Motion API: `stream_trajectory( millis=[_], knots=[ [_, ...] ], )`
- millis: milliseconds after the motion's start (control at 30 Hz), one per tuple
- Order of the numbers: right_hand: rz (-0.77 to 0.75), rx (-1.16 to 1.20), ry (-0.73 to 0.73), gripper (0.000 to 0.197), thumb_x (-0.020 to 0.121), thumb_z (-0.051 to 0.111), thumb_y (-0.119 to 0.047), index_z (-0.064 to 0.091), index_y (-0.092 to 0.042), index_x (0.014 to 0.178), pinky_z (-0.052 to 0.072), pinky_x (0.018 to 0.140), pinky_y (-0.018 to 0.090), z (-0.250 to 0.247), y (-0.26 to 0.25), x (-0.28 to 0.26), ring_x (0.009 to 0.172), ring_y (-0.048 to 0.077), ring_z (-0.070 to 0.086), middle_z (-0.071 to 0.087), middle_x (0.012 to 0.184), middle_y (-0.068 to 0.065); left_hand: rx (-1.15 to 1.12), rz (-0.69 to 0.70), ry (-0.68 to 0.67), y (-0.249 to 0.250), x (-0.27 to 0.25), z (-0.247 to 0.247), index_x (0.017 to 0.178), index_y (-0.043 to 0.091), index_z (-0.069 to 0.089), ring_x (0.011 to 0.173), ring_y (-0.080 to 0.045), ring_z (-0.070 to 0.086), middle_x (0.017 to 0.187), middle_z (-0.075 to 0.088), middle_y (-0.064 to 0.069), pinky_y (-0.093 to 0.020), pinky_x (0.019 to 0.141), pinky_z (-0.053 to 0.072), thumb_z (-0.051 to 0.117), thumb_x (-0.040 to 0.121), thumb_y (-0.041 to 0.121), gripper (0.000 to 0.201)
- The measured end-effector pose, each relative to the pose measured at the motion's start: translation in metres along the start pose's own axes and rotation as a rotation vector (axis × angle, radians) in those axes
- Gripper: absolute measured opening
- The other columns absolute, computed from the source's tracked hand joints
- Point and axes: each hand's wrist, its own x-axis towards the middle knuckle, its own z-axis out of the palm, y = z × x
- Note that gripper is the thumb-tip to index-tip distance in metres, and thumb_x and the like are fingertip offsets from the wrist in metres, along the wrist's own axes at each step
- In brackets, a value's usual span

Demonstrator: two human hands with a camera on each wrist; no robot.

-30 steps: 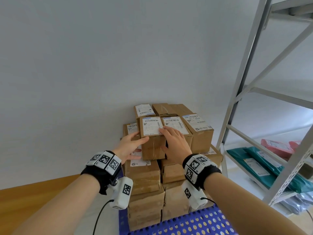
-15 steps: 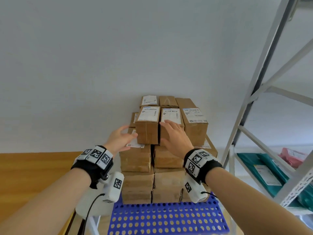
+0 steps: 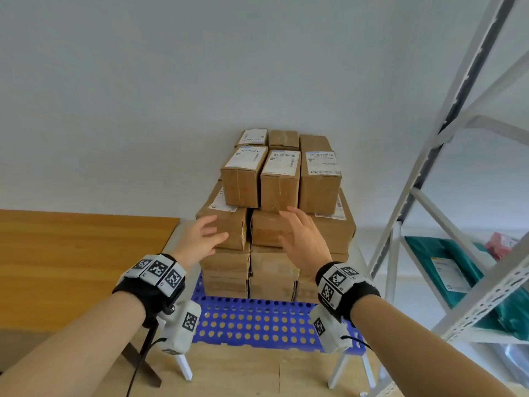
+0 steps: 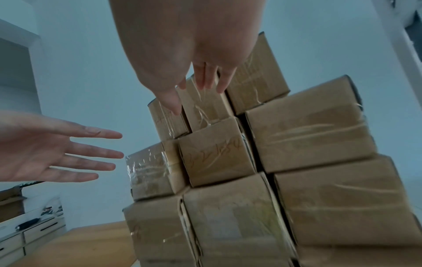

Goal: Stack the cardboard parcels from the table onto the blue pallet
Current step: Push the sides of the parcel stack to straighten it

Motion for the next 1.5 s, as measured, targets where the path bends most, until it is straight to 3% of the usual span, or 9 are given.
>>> stream_trajectory(
  millis=[233,433,533,733,867,1000,1167,1367,1500],
  knots=[
    [0.164,0.021,-0.084,0.051,0.090,0.057,-0.016,0.041,-0.018,0.138,0.032,0.104,0.023,0.024,0.026,-0.052,0.134,0.015,0.033,0.037,0.144,-0.001,0.036,-0.109,-0.018,-0.047,-0.012,0.009,0.140,0.017,0.039,0.118,-0.024,0.052,0.129,0.053,-0.009,-0.041,0.096,0.048,0.066,0.087,0.018,0.059],
    [0.386,0.090,-0.091,0.041,0.091,0.056,-0.016,0.044,-0.014,0.131,0.040,0.096,0.028,0.054,0.051,-0.090,0.120,0.019,0.045,0.048,0.128,0.003,0.099,-0.278,0.041,-0.108,0.000,0.014,0.117,0.011,0.048,0.106,-0.027,0.058,0.118,0.053,-0.014,-0.034,0.079,0.052,0.070,0.083,0.016,0.040],
    [0.493,0.121,-0.080,0.041,0.090,0.059,-0.019,0.044,-0.014,0.127,0.045,0.092,0.030,0.073,0.065,-0.108,0.117,0.021,0.048,0.052,0.122,0.004,0.106,-0.358,0.033,-0.135,0.010,0.019,0.118,0.009,0.046,0.104,-0.029,0.057,0.117,0.054,-0.015,-0.034,0.076,0.052,0.071,0.082,0.016,0.045],
    [0.724,0.203,-0.036,0.059,0.088,0.065,-0.021,0.034,-0.011,0.137,0.038,0.100,0.033,0.098,0.089,-0.111,0.128,0.024,0.043,0.042,0.140,0.007,0.117,-0.425,0.047,-0.170,0.041,0.021,0.135,0.005,0.036,0.096,-0.026,0.055,0.119,0.054,-0.015,-0.042,0.087,0.051,0.073,0.081,0.016,0.066],
    [0.878,0.301,0.080,0.066,0.083,0.070,-0.022,0.032,-0.004,0.133,0.041,0.100,0.035,0.112,0.114,-0.106,0.123,0.026,0.045,0.043,0.132,0.011,0.112,-0.446,0.088,-0.191,0.065,0.019,0.142,0.008,0.028,0.115,-0.031,0.052,0.136,0.046,-0.019,-0.046,0.096,0.047,0.076,0.078,0.024,0.082],
    [1.052,0.380,0.185,0.060,0.089,0.060,-0.026,0.028,-0.005,0.136,0.037,0.085,0.031,0.116,0.132,-0.101,0.118,0.028,0.046,0.041,0.133,0.012,0.092,-0.449,0.090,-0.212,0.081,0.017,0.144,0.013,0.027,0.128,-0.028,0.044,0.143,0.042,-0.015,-0.046,0.103,0.042,0.077,0.076,0.029,0.086],
    [1.145,0.544,0.243,0.061,0.094,0.053,-0.029,0.024,-0.007,0.143,0.033,0.103,0.035,0.121,0.160,-0.090,0.130,0.027,0.039,0.037,0.144,0.011,0.056,-0.398,0.039,-0.227,0.096,0.023,0.138,0.017,0.038,0.129,-0.023,0.044,0.141,0.047,-0.005,-0.043,0.099,0.043,0.074,0.080,0.022,0.069],
    [1.149,0.682,0.239,0.047,0.095,0.053,-0.032,0.041,-0.004,0.131,0.037,0.087,0.030,0.129,0.181,-0.075,0.103,0.019,0.048,0.052,0.118,0.008,-0.002,-0.377,0.019,-0.243,0.108,0.029,0.134,0.023,0.038,0.125,-0.023,0.047,0.136,0.051,-0.003,-0.039,0.089,0.044,0.077,0.077,0.019,0.070],
    [1.138,0.745,0.231,0.051,0.093,0.055,-0.037,0.042,-0.010,0.133,0.041,0.098,0.040,0.133,0.191,-0.072,0.110,0.020,0.050,0.053,0.119,0.003,-0.018,-0.362,0.048,-0.248,0.108,0.034,0.136,0.025,0.037,0.124,-0.022,0.048,0.136,0.051,-0.002,-0.041,0.101,0.041,0.078,0.075,0.016,0.074]
  ],
)
